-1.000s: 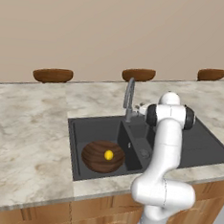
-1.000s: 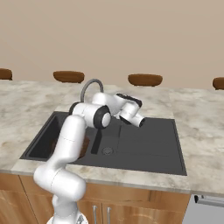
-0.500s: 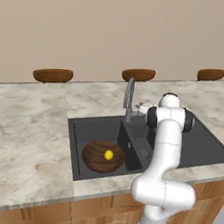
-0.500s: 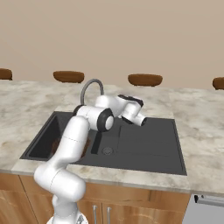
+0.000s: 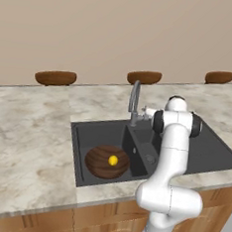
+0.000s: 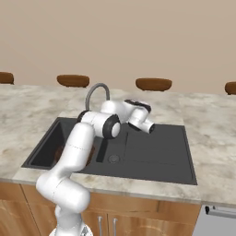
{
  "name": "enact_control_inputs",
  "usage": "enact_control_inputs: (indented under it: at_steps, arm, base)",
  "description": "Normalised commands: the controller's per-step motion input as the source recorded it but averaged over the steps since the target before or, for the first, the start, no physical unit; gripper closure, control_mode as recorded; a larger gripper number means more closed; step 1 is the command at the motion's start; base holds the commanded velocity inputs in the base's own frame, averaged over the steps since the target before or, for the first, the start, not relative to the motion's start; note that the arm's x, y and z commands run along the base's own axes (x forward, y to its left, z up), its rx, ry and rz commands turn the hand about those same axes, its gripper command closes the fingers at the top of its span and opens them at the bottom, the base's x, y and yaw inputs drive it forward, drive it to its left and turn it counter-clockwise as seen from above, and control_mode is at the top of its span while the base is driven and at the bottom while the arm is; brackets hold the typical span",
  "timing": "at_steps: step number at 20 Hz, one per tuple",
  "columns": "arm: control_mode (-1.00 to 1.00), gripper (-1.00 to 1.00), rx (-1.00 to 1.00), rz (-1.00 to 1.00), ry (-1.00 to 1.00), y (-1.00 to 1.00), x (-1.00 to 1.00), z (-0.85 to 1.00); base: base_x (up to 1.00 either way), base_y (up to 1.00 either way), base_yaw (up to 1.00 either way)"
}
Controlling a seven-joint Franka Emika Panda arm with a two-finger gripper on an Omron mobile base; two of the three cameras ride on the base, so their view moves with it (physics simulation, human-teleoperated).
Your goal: Pick the lemon from the cabinet and place it in the bowl. Then pick the bowl and place it in the sink. Then turn on the sink facuet.
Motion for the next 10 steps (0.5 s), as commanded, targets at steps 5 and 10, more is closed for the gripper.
enact_control_inputs:
  at_steps: [5,10]
  arm:
    - [-1.0,1.0,0.0,-0.09,0.22,-0.83,0.0,-0.51]
    - [-1.0,1.0,0.0,-0.08,0.23,-0.94,-0.04,-0.65]
  base:
    - [0.0,0.0,0.0]
    - [0.0,0.0,0.0]
